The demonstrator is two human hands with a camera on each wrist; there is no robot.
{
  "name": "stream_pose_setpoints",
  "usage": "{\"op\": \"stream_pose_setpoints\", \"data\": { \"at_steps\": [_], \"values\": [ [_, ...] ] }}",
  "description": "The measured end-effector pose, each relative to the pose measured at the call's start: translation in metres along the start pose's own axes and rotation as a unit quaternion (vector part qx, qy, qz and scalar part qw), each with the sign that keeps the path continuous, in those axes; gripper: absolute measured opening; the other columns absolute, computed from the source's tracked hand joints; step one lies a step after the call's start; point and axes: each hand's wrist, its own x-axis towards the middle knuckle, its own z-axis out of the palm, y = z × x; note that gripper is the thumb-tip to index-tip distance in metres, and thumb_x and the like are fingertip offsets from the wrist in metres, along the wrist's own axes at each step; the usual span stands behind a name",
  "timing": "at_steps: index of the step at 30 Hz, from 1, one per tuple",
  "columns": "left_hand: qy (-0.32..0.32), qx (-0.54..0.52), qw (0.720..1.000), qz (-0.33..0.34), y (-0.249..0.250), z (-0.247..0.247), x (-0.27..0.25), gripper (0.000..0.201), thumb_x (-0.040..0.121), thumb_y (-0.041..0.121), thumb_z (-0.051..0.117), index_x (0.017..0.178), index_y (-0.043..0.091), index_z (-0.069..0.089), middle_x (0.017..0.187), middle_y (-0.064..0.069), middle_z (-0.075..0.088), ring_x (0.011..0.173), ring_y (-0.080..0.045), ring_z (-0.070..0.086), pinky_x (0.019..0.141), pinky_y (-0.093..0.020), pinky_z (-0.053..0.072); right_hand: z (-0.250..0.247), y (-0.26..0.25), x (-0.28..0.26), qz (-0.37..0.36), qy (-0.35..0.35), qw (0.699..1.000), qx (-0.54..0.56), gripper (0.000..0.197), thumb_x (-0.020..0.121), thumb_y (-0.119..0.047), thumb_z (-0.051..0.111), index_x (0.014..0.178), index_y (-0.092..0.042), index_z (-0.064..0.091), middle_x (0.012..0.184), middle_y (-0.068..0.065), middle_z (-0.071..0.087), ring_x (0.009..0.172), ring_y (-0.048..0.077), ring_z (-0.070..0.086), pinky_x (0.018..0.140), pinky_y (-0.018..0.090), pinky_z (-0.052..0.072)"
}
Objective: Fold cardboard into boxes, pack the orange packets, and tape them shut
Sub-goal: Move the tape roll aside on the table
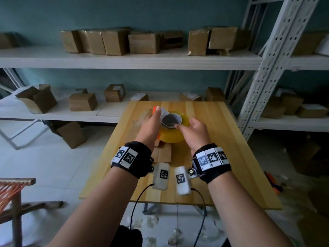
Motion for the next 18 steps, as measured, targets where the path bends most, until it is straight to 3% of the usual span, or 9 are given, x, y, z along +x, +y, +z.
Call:
{"op": "stream_pose_setpoints", "data": {
  "at_steps": [2,3,6,9,11,13,14,17,18],
  "values": [
    [-0.03,-0.005,0.999,0.012,0.001,0.021,0.0,0.089,0.084,0.088,0.052,0.146,0.025,0.062,0.141,-0.003,0.068,0.131,-0.028,0.064,0.114,-0.05,0.049,-0.024,-0.003,-0.004,-0.011,0.028,0.999,0.038,0.064,0.095,-0.019,0.076,0.152,-0.016,0.048,0.137,-0.009,0.064,0.121,0.004,0.062,0.097,0.014,0.046],
    [-0.041,-0.011,0.999,0.021,0.001,0.032,0.003,0.098,0.077,0.094,0.055,0.144,0.022,0.064,0.14,-0.004,0.069,0.131,-0.029,0.065,0.116,-0.053,0.047,-0.035,-0.002,-0.004,-0.014,0.042,0.998,0.05,0.062,0.095,-0.017,0.076,0.151,-0.012,0.049,0.134,-0.009,0.065,0.114,0.0,0.062,0.093,0.012,0.045],
    [-0.059,0.003,0.997,0.049,-0.009,0.061,0.021,0.105,0.067,0.102,0.053,0.142,0.03,0.066,0.137,0.003,0.071,0.128,-0.021,0.066,0.114,-0.052,0.048,-0.06,0.005,-0.007,-0.016,0.096,0.992,0.08,0.055,0.096,-0.015,0.076,0.143,0.002,0.053,0.132,0.002,0.067,0.116,0.006,0.065,0.104,0.029,0.052],
    [-0.106,0.02,0.993,0.038,-0.025,0.083,0.039,0.106,0.064,0.107,0.047,0.141,0.036,0.066,0.138,0.008,0.07,0.128,-0.017,0.065,0.113,-0.051,0.049,-0.075,0.022,0.0,0.014,0.123,0.989,0.086,0.049,0.093,-0.017,0.077,0.138,-0.008,0.062,0.12,0.0,0.068,0.111,0.004,0.062,0.107,0.041,0.052],
    [-0.126,0.033,0.991,0.025,-0.038,0.093,0.045,0.117,0.055,0.111,0.049,0.143,0.035,0.064,0.142,0.009,0.067,0.13,-0.017,0.063,0.112,-0.05,0.048,-0.085,0.033,0.005,0.043,0.12,0.987,0.093,0.032,0.087,-0.022,0.079,0.118,-0.015,0.074,0.106,0.002,0.077,0.1,0.017,0.073,0.09,0.04,0.061],
    [-0.142,0.04,0.989,0.006,-0.04,0.097,0.035,0.121,0.057,0.11,0.048,0.146,0.029,0.062,0.143,0.006,0.066,0.125,-0.017,0.065,0.109,-0.047,0.051,-0.093,0.037,0.01,0.066,0.117,0.985,0.108,0.009,0.089,-0.019,0.079,0.095,-0.017,0.072,0.095,-0.001,0.075,0.091,0.018,0.071,0.075,0.032,0.056],
    [-0.148,0.038,0.988,0.006,-0.038,0.099,0.024,0.117,0.064,0.106,0.046,0.15,0.027,0.058,0.145,0.006,0.063,0.121,-0.015,0.064,0.105,-0.045,0.052,-0.094,0.04,0.011,0.076,0.111,0.985,0.112,0.011,0.089,-0.021,0.08,0.096,-0.017,0.071,0.097,0.002,0.074,0.093,0.019,0.07,0.078,0.034,0.057],
    [-0.154,0.038,0.987,0.015,-0.037,0.1,0.008,0.101,0.086,0.095,0.033,0.153,0.022,0.055,0.141,0.004,0.061,0.107,-0.006,0.061,0.094,-0.039,0.052,-0.091,0.055,0.021,0.111,0.098,0.982,0.12,0.068,0.068,-0.04,0.083,0.128,-0.011,0.068,0.12,0.009,0.073,0.11,0.029,0.069,0.1,0.05,0.056],
    [-0.156,0.049,0.986,0.018,-0.036,0.101,0.002,0.102,0.088,0.094,0.03,0.151,0.019,0.056,0.144,0.002,0.061,0.111,-0.007,0.059,0.097,-0.039,0.05,-0.09,0.06,0.023,0.123,0.097,0.979,0.133,0.076,0.066,-0.041,0.081,0.134,-0.011,0.065,0.125,0.009,0.071,0.112,0.03,0.067,0.103,0.052,0.054]
  ]
}}
